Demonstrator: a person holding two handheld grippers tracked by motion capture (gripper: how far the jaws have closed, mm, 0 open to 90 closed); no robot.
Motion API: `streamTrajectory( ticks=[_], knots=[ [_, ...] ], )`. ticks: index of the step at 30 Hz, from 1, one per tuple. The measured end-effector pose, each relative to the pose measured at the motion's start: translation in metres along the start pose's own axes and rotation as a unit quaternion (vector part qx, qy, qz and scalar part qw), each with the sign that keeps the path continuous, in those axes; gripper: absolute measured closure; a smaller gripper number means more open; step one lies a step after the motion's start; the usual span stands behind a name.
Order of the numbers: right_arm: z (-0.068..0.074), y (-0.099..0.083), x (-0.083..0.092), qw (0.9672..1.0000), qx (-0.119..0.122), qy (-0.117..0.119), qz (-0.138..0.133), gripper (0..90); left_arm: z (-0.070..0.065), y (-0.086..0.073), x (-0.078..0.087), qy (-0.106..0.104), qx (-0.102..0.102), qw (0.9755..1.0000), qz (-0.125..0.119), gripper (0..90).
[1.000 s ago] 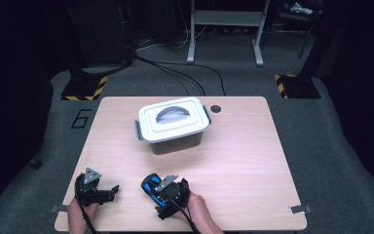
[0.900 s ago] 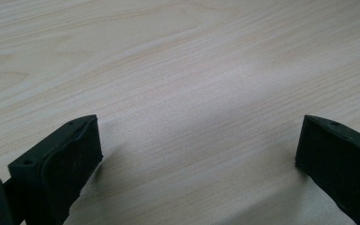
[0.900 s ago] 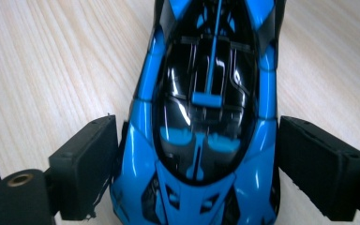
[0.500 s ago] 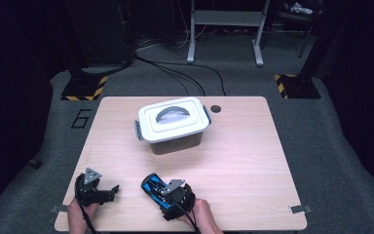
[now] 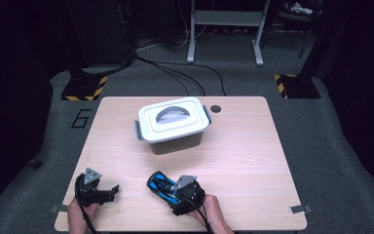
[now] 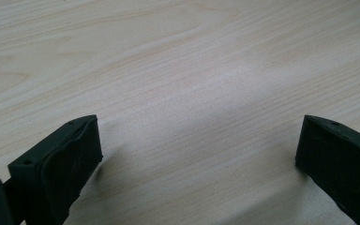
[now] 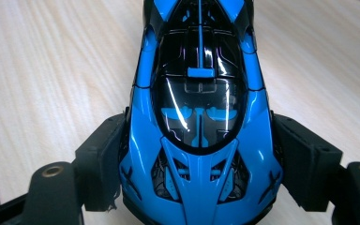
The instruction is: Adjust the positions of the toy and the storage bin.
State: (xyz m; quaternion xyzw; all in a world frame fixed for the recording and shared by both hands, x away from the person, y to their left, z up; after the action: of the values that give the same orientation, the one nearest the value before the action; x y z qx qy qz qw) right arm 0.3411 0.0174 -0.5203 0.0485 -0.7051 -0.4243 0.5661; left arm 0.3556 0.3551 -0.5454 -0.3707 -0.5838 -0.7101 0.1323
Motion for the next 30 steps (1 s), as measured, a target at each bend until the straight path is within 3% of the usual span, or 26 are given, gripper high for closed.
streamTrajectory(
  ticks=[6,17,18,21,27,28,30],
  knots=[
    [-0.012,-0.006,0.012,0.9998,-0.011,-0.017,-0.008,24.9,0.000,0.000,0.000,0.000,0.000,1.0000,-0.002,0.6],
    [-0.050,-0.035,0.043,0.9965,-0.055,-0.059,-0.019,24.9,0.000,0.000,0.000,-0.001,0.002,1.0000,0.000,0.6],
    [-0.058,-0.042,0.049,0.9950,-0.070,-0.068,-0.019,24.9,0.001,0.000,0.000,-0.002,0.001,1.0000,0.004,0.6],
    [-0.065,-0.049,0.055,0.9940,-0.075,-0.077,-0.020,24.9,0.001,0.000,0.000,-0.002,0.001,1.0000,0.004,0.6],
    [-0.084,-0.072,0.075,0.9885,-0.104,-0.108,-0.019,24.9,0.001,0.000,0.001,-0.006,0.003,1.0000,0.007,0.6],
    [-0.091,-0.083,0.083,0.9859,-0.117,-0.119,-0.016,24.9,0.001,0.000,0.001,-0.006,0.002,1.0000,0.008,0.6],
    [-0.094,-0.087,0.086,0.9851,-0.119,-0.124,-0.016,24.9,0.001,0.000,0.001,-0.006,0.003,1.0000,0.008,0.6]
  ],
)
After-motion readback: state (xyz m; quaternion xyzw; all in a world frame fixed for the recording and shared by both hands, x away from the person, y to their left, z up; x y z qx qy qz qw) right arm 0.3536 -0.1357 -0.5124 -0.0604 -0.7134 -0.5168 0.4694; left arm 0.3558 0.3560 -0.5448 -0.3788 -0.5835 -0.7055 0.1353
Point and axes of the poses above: each handheld gripper's, and its own axes: x roughly backward along the jaws, y roughly out of its top, z roughly to its left, the point moved 2 cm from there along -x, roughly forward along the jaws, and after that the axes turned 1 degree about y, right-handed, at the moved point
